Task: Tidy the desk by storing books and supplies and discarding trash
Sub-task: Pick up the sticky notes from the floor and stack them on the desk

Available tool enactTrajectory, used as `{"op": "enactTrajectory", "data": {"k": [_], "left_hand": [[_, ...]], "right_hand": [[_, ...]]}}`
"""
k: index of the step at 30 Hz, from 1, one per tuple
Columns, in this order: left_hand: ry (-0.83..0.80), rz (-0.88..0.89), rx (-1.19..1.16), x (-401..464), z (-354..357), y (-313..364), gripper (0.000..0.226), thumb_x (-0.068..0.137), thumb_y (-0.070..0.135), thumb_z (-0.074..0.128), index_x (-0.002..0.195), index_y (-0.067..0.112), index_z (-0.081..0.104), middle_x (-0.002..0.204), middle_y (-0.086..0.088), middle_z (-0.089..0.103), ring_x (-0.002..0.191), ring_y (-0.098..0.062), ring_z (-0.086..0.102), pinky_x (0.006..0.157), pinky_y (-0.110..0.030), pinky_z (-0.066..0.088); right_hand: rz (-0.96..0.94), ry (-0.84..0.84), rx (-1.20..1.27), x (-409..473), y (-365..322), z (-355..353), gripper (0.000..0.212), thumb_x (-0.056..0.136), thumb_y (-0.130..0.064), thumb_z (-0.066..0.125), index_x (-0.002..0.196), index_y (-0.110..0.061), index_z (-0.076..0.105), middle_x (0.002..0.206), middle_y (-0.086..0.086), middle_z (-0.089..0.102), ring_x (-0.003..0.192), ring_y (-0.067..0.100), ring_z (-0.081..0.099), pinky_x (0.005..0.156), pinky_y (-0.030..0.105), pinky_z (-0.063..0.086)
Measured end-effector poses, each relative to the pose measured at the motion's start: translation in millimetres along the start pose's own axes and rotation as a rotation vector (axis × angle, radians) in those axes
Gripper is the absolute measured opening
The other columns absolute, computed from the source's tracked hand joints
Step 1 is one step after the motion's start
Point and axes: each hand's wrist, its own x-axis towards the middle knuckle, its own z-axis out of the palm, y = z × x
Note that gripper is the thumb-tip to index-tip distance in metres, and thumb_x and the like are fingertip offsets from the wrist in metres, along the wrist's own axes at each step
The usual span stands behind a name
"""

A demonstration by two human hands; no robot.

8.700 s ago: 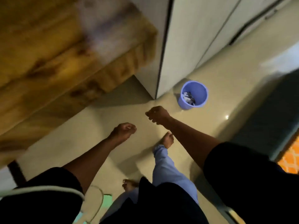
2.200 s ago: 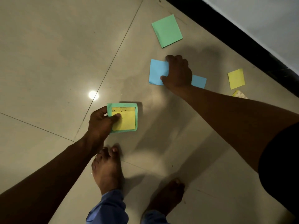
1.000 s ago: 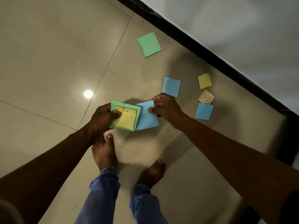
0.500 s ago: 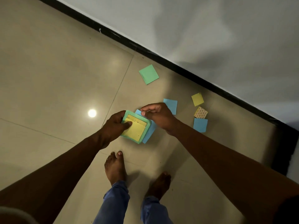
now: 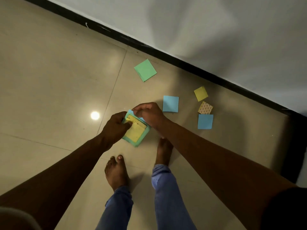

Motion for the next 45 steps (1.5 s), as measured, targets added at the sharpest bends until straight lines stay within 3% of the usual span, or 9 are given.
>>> {"op": "enactTrajectory", "data": {"k": [5, 9, 12, 15, 22, 26, 35, 40, 45], "left_hand": [[0.032, -0.066, -0.043, 15.6, 26.8, -16.1, 0.024, 0.100, 0.007, 0.058, 0.101, 0.028, 0.068, 0.101, 0.001, 0.070, 0.092, -0.016, 0.065, 0.077, -0.031, 0.051], [0.062, -0.132, -0.129, 30.5, 45.1, -25.0, 0.020, 0.101, 0.006, 0.058, 0.109, 0.022, 0.068, 0.100, 0.001, 0.070, 0.087, -0.013, 0.064, 0.073, -0.028, 0.050], [0.122, -0.171, -0.176, 47.3, 58.2, -32.0, 0.020, 0.100, 0.007, 0.060, 0.114, 0.018, 0.069, 0.102, -0.002, 0.070, 0.090, -0.017, 0.063, 0.077, -0.030, 0.048], [0.186, -0.197, -0.191, 68.7, 71.0, -40.0, 0.020, 0.100, 0.007, 0.059, 0.101, 0.026, 0.068, 0.095, 0.005, 0.067, 0.084, -0.011, 0.060, 0.073, -0.029, 0.046], [0.196, -0.206, -0.248, 121.1, 95.1, -54.6, 0.028, 0.100, 0.005, 0.060, 0.092, 0.031, 0.067, 0.092, 0.008, 0.067, 0.083, -0.010, 0.060, 0.074, -0.030, 0.047], [0.199, -0.222, -0.239, 141.4, 106.4, -64.6, 0.019, 0.100, 0.004, 0.059, 0.106, 0.021, 0.068, 0.091, 0.010, 0.066, 0.081, -0.008, 0.059, 0.071, -0.027, 0.046], [0.184, -0.270, -0.263, 152.4, 112.3, -87.5, 0.026, 0.100, 0.006, 0.061, 0.093, 0.030, 0.068, 0.098, 0.002, 0.070, 0.093, -0.021, 0.064, 0.094, -0.044, 0.052], [0.190, -0.269, -0.276, 152.0, 109.4, -88.8, 0.025, 0.099, 0.006, 0.062, 0.093, 0.029, 0.070, 0.103, -0.003, 0.072, 0.105, -0.031, 0.066, 0.102, -0.055, 0.051], [0.162, -0.263, -0.312, 148.3, 105.6, -83.3, 0.023, 0.098, 0.006, 0.062, 0.095, 0.027, 0.071, 0.097, 0.001, 0.072, 0.098, -0.026, 0.066, 0.102, -0.056, 0.050]], "right_hand": [[0.007, -0.029, -0.069, 17.6, 29.8, -5.3, 0.015, 0.093, -0.019, 0.065, 0.085, -0.027, 0.075, 0.097, -0.005, 0.073, 0.094, 0.014, 0.065, 0.073, 0.024, 0.046], [-0.037, 0.072, -0.190, 36.3, 54.6, -20.3, 0.019, 0.095, -0.025, 0.058, 0.094, -0.021, 0.076, 0.102, 0.000, 0.075, 0.100, 0.020, 0.066, 0.088, 0.034, 0.051], [-0.046, 0.128, -0.341, 55.9, 75.6, -46.0, 0.023, 0.097, -0.026, 0.053, 0.102, -0.017, 0.074, 0.103, 0.004, 0.075, 0.099, 0.024, 0.066, 0.087, 0.035, 0.051], [-0.036, 0.142, -0.516, 81.8, 101.2, -75.3, 0.021, 0.093, -0.023, 0.057, 0.109, -0.020, 0.070, 0.109, 0.002, 0.072, 0.104, 0.023, 0.065, 0.088, 0.034, 0.051], [-0.126, 0.267, -0.842, 144.2, 152.3, -125.1, 0.045, 0.091, -0.024, 0.069, 0.132, -0.013, 0.056, 0.134, 0.013, 0.051, 0.124, 0.032, 0.050, 0.098, 0.043, 0.049], [-0.218, 0.274, -1.152, 168.2, 163.7, -140.2, 0.062, 0.085, -0.029, 0.074, 0.138, -0.012, 0.047, 0.138, 0.015, 0.045, 0.125, 0.034, 0.045, 0.094, 0.046, 0.048], [-0.214, 0.309, -1.241, 190.4, 167.9, -145.2, 0.076, 0.071, -0.042, 0.086, 0.131, -0.017, 0.046, 0.129, 0.013, 0.049, 0.119, 0.034, 0.047, 0.090, 0.045, 0.042], [-0.227, 0.280, -1.268, 196.6, 155.2, -155.9, 0.069, 0.067, -0.049, 0.086, 0.119, -0.018, 0.053, 0.122, 0.012, 0.052, 0.115, 0.033, 0.049, 0.091, 0.046, 0.040], [-0.211, 0.163, -0.959, 192.8, 145.9, -154.6, 0.016, 0.093, -0.026, 0.066, 0.106, -0.021, 0.057, 0.103, 0.003, 0.067, 0.094, 0.026, 0.066, 0.083, 0.042, 0.055]]}}
